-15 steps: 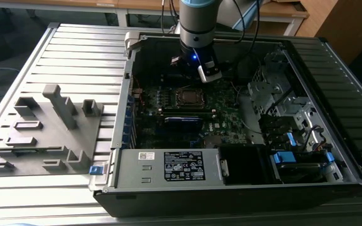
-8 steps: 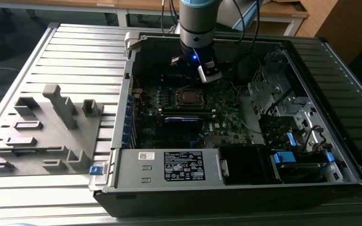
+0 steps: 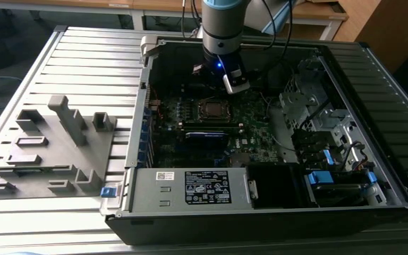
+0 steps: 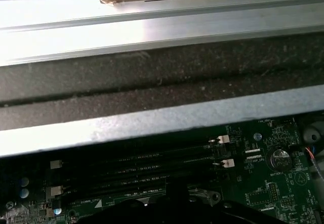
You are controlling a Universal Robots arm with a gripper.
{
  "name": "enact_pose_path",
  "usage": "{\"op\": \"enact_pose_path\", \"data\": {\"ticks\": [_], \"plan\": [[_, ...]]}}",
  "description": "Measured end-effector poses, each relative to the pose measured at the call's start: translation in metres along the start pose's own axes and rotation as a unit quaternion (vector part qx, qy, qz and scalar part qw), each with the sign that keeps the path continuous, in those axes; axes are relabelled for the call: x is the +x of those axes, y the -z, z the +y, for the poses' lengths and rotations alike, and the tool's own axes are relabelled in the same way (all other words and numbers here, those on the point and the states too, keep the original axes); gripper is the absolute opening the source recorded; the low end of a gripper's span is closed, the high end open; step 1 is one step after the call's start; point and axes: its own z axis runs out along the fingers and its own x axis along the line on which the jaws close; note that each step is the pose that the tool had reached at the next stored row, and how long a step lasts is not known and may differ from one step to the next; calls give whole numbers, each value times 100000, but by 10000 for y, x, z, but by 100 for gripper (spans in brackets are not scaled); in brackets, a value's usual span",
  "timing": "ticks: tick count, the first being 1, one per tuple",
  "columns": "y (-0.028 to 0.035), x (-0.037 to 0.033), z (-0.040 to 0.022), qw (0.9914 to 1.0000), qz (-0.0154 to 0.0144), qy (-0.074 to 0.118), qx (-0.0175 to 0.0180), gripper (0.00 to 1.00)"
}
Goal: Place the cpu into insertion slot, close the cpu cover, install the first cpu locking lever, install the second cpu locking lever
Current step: 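Install the first cpu locking lever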
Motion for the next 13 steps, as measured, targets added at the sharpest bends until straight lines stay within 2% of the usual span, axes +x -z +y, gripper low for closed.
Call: {"op": "enact_pose_path", "data": {"ticks": [4, 10, 13], "plan": [[-14, 1, -3, 99999, -316, 72, -59, 11], [-16, 1, -4, 99999, -333, 72, -57, 11], [-20, 2, -5, 99999, -445, -126, -54, 11]]}}
